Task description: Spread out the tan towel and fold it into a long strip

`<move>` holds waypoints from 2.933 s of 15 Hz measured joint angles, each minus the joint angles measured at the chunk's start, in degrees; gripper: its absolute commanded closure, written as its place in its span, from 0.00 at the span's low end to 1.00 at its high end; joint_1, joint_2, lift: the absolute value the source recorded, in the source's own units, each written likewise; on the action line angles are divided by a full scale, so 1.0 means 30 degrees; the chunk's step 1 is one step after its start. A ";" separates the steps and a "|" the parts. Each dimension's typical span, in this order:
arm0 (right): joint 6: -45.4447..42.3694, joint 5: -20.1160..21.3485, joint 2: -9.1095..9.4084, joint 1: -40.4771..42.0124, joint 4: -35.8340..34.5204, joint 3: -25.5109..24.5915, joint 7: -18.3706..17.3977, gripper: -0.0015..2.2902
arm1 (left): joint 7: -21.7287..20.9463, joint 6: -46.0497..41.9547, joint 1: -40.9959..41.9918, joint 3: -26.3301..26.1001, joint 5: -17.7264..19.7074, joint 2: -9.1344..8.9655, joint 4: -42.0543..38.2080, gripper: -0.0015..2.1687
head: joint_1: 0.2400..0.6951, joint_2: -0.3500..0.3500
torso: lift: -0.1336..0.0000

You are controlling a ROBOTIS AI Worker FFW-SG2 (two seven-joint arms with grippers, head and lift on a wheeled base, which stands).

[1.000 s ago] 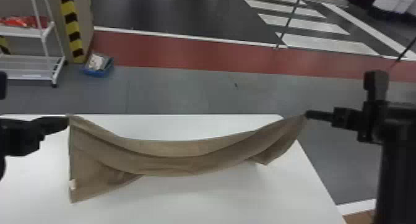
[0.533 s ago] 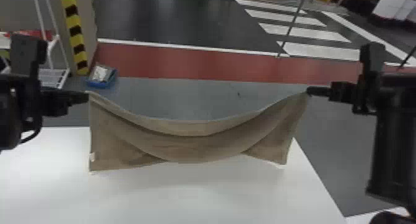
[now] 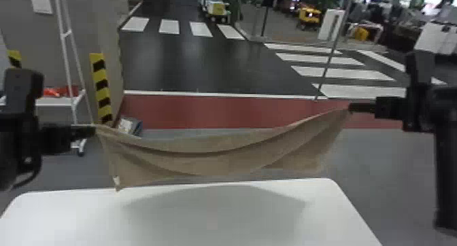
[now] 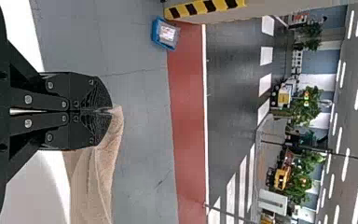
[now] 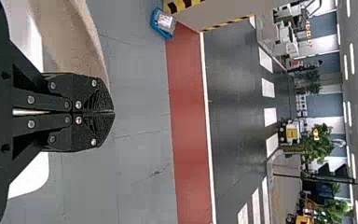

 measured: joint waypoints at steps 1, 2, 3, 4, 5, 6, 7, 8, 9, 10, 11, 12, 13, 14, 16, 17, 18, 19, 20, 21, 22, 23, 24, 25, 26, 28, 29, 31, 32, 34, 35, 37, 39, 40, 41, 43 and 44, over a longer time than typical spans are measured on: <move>0.0255 -0.0309 -0.0188 0.1440 -0.1271 -0.0474 0.0624 0.78 | -0.0257 -0.0029 0.1469 0.0509 0.0056 0.0036 -0.1249 0.88 | 0.58 0.20 | 1.00; 0.0399 -0.0708 -0.0325 0.3090 -0.2518 -0.1014 0.0985 0.78 | -0.0528 -0.0179 0.2897 0.0974 0.0088 0.0076 -0.2298 0.88 | 0.67 0.20 | 1.00; 0.0437 -0.1314 -0.0440 0.5257 -0.3965 -0.1640 0.1190 0.78 | -0.0903 -0.0588 0.4572 0.1570 0.0106 0.0114 -0.3361 0.88 | 0.75 0.20 | 1.00; 0.0294 -0.1951 -0.0485 0.7436 -0.5238 -0.2290 0.1432 0.78 | -0.1239 -0.1176 0.6144 0.2138 0.0136 0.0129 -0.4159 0.88 | 0.85 0.20 | 1.00; 0.0018 -0.2417 -0.0474 0.9162 -0.6079 -0.2843 0.1712 0.78 | -0.1489 -0.1671 0.7404 0.2531 0.0165 0.0134 -0.4695 0.88 | 0.93 0.20 | 1.00; -0.0503 -0.2840 -0.0379 1.0922 -0.6705 -0.3428 0.1985 0.78 | -0.1806 -0.2251 0.8769 0.2847 0.0192 0.0128 -0.5226 0.88 | 1.00 0.19 | 1.00; -0.1173 -0.3124 -0.0291 1.2331 -0.6991 -0.3915 0.2147 0.78 | -0.2161 -0.2791 0.9980 0.3042 0.0211 0.0118 -0.5609 0.88 | 1.00 0.18 | 1.00; -0.1645 -0.3318 -0.0215 1.3287 -0.7082 -0.4311 0.2317 0.78 | -0.2455 -0.3192 1.0900 0.3183 0.0230 0.0113 -0.5885 0.88 | 1.00 0.16 | 1.00; -0.1962 -0.3568 -0.0102 1.4139 -0.7128 -0.4780 0.2666 0.78 | -0.2656 -0.3688 1.1919 0.3404 0.0322 0.0107 -0.6231 0.88 | 1.00 0.15 | 1.00; -0.2181 -0.3788 -0.0022 1.4819 -0.7145 -0.5190 0.2917 0.78 | -0.2771 -0.4279 1.2889 0.3693 0.0516 0.0107 -0.6553 0.88 | 1.00 0.14 | 1.00; -0.2467 -0.3931 0.0011 1.5322 -0.7153 -0.5436 0.2992 0.78 | -0.2950 -0.4692 1.3575 0.3947 0.0668 0.0107 -0.6742 0.88 | 1.00 0.14 | 1.00; -0.2787 -0.4076 0.0020 1.5813 -0.7155 -0.5614 0.3209 0.78 | -0.3208 -0.5029 1.4175 0.4229 0.0778 0.0107 -0.6835 0.88 | 1.00 0.13 | 1.00; -0.2982 -0.4156 0.0030 1.6173 -0.7177 -0.5656 0.3528 0.78 | -0.3424 -0.5254 1.4599 0.4407 0.0803 0.0087 -0.6825 0.88 | 1.00 0.13 | 1.00; -0.3106 -0.4177 0.0055 1.6416 -0.7201 -0.5653 0.3798 0.78 | -0.3622 -0.5355 1.4868 0.4518 0.0723 0.0084 -0.6717 0.88 | 1.00 0.13 | 1.00; -0.3514 -0.4152 0.0133 1.6864 -0.7238 -0.5602 0.4036 0.78 | -0.4351 -0.5421 1.5330 0.4830 0.0554 0.0097 -0.6443 0.88 | 1.00 0.14 | 1.00; -0.3658 -0.4112 0.0153 1.6979 -0.7231 -0.5579 0.4027 0.78 | -0.4566 -0.5427 1.5435 0.4998 0.0515 0.0105 -0.6289 0.88 | 1.00 0.14 | 1.00; -0.3787 -0.4031 0.0184 1.7042 -0.7173 -0.5540 0.4014 0.78 | -0.4645 -0.5436 1.5470 0.5123 0.0447 0.0118 -0.6099 0.88 | 1.00 0.14 | 1.00; -0.3868 -0.3961 0.0216 1.7061 -0.7129 -0.5462 0.4007 0.78 | -0.4655 -0.5460 1.5436 0.5163 0.0369 0.0130 -0.5911 0.88 | 1.00 0.15 | 1.00; -0.3897 -0.3896 0.0246 1.7065 -0.7112 -0.5337 0.3991 0.77 | -0.4654 -0.5477 1.5345 0.5154 0.0318 0.0135 -0.5745 0.88 | 1.00 0.15 | 1.00; -0.3901 -0.3718 0.0273 1.7062 -0.7104 -0.5107 0.4011 0.58 | -0.4634 -0.5484 1.5195 0.5105 0.0267 0.0139 -0.5524 0.88 | 1.00 0.16 | 1.00; -0.3870 -0.3325 0.0283 1.7054 -0.7103 -0.4729 0.4363 0.23 | -0.4628 -0.5487 1.5028 0.5026 0.0226 0.0139 -0.5282 0.88 | 1.00 0.17 | 1.00; -0.3768 -0.2987 0.0355 1.7045 -0.7097 -0.4322 0.4650 0.18 | -0.4628 -0.5498 1.4896 0.4948 0.0190 0.0139 -0.5080 0.88 | 1.00 0.19 | 1.00; -0.3566 -0.2763 0.0512 1.7004 -0.7041 -0.3866 0.4760 0.16 | -0.4628 -0.5519 1.4767 0.4838 0.0139 0.0139 -0.4863 0.88 | 1.00 0.20 | 1.00; -0.3061 -0.2689 0.0632 1.6853 -0.6919 -0.3345 0.4760 0.16 | -0.4628 -0.5536 1.4655 0.4719 0.0086 0.0140 -0.4697 0.88 | 1.00 0.21 | 1.00; -0.2362 -0.2674 0.0705 1.6566 -0.6719 -0.2840 0.4703 0.16 | -0.4628 -0.5543 1.4580 0.4614 0.0033 0.0140 -0.4607 0.88 | 1.00 0.25 | 1.00; -0.1310 -0.2409 0.0841 1.5283 -0.5456 -0.1700 0.4537 0.16 | -0.4628 -0.5549 1.4502 0.4444 -0.0092 0.0140 -0.4522 0.88 | 1.00 0.28 | 1.00; -0.1201 -0.2122 0.0875 1.4530 -0.4535 -0.1209 0.4494 0.16 | -0.4628 -0.5575 1.4495 0.4418 -0.0111 0.0140 -0.4503 0.88 | 1.00 0.29 | 1.00; -0.1155 -0.1496 0.0905 1.3036 -0.2391 0.0015 0.4427 0.16 | -0.4645 -0.5685 1.4470 0.4391 -0.0121 0.0140 -0.4409 0.88 | 1.00 0.32 | 1.00; -0.1154 -0.1185 0.0910 1.2660 -0.1769 0.0572 0.4279 0.17 | -0.4657 -0.5707 1.4465 0.4383 -0.0122 0.0140 -0.4385 0.88 | 1.00 0.33 | 1.00; -0.1142 -0.0578 0.0925 1.2128 -0.0802 0.1772 0.4086 0.20 | -0.4659 -0.5721 1.4463 0.4416 -0.0122 0.0157 -0.4355 0.88 | 1.00 0.36 | 1.00; -0.1113 -0.0415 0.0936 1.2041 -0.0595 0.2211 0.4087 0.20 | -0.4659 -0.5735 1.4463 0.4425 -0.0122 0.0165 -0.4322 0.88 | 1.00 0.37 | 1.00; -0.1081 -0.0114 0.0992 1.1945 -0.0234 0.3052 0.4080 0.21 | -0.4659 -0.5926 1.4462 0.4404 -0.0122 0.0169 -0.4204 0.88 | 1.00 0.40 | 1.00; -0.1128 0.0180 0.1040 1.1744 0.0295 0.3646 0.3928 0.21 | -0.4659 -0.6004 1.4450 0.4341 -0.0122 0.0169 -0.4165 0.88 | 1.00 0.40 | 1.00; -0.1184 0.0316 0.1048 1.1604 0.0611 0.3888 0.3853 0.24 | -0.4659 -0.6011 1.4440 0.4325 -0.0122 0.0169 -0.4160 0.88 | 1.00 0.41 | 1.00; -0.1312 0.0469 0.1052 1.1432 0.1000 0.4137 0.3743 0.29 | -0.4659 -0.6014 1.4434 0.4316 -0.0125 0.0169 -0.4155 0.88 | 1.00 0.41 | 1.00; -0.1575 0.0588 0.1071 1.1152 0.1562 0.4421 0.3599 0.33 | -0.4659 -0.6039 1.4433 0.4316 -0.0146 0.0169 -0.4105 0.88 | 1.00 0.41 | 1.00; -0.1651 0.0589 0.1109 1.1078 0.1685 0.4475 0.3587 0.39 | -0.4659 -0.6063 1.4432 0.4317 -0.0149 0.0169 -0.4062 0.88 | 1.00 0.41 | 1.00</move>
